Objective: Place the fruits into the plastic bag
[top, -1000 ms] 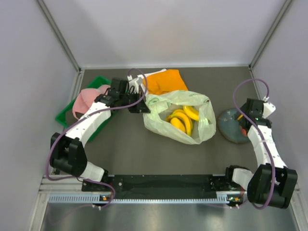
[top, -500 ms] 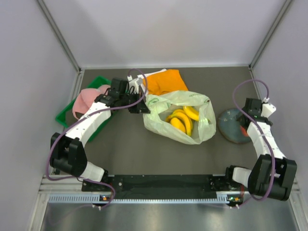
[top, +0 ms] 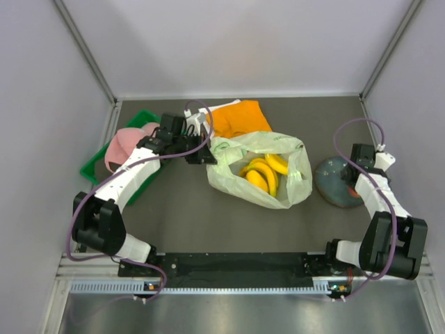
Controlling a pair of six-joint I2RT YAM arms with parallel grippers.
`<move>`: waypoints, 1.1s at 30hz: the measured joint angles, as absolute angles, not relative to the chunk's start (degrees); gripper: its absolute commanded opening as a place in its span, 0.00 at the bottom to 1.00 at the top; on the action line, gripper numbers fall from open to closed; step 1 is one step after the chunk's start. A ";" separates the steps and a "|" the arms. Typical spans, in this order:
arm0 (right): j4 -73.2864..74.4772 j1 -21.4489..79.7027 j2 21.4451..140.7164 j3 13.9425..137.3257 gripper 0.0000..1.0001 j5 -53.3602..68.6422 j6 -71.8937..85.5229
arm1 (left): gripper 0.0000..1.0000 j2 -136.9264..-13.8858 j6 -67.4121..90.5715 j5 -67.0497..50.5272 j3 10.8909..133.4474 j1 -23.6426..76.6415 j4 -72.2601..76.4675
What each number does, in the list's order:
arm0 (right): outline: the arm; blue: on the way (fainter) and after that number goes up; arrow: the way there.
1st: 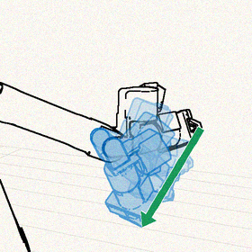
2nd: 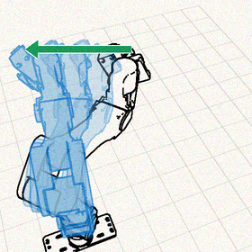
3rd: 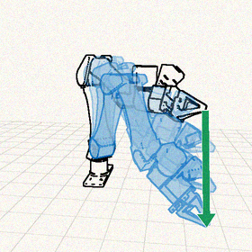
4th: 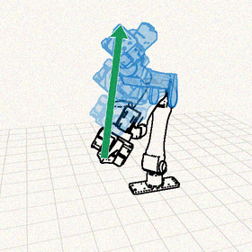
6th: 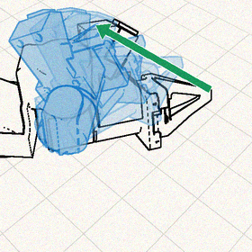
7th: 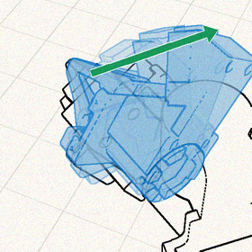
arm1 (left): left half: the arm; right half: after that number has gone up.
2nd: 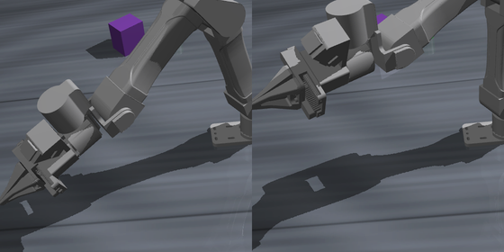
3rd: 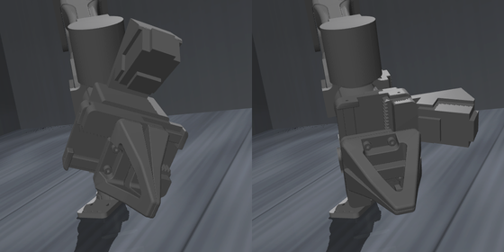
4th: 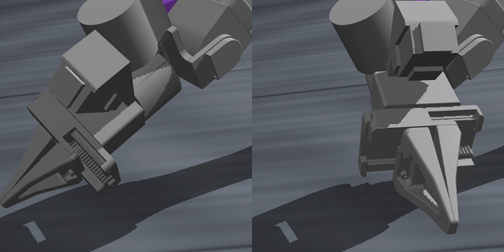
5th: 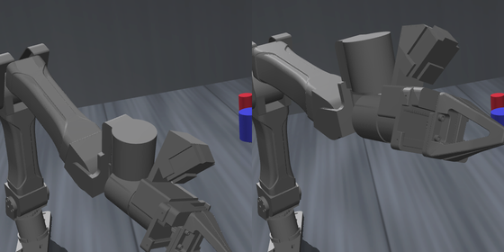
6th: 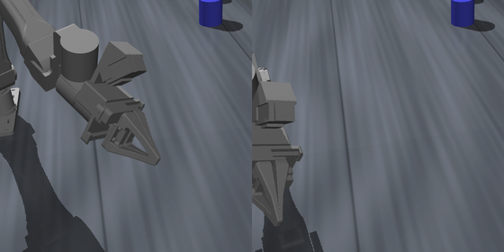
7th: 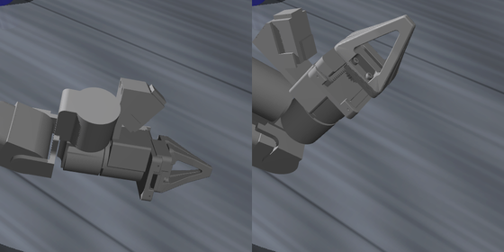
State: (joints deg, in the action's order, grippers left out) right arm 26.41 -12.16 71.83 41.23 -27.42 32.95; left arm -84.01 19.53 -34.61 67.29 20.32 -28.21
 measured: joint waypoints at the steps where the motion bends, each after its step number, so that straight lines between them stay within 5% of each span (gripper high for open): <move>1: 26.44 -12.16 71.88 41.10 0.83 -27.44 32.95 | 0.00 -84.01 19.53 -34.61 67.29 20.32 -28.21; 17: 25.45 -12.16 72.84 40.75 0.60 -28.14 32.25 | 0.00 -84.01 19.53 -34.61 67.29 20.34 -28.23; 33: 29.93 -12.19 67.44 40.75 0.54 -22.20 30.59 | 0.00 -84.01 19.53 -34.63 67.29 20.97 -28.23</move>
State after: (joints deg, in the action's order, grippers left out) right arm 29.93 -12.19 67.44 40.75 -22.20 30.59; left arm -84.01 19.53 -34.63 67.29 20.97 -28.23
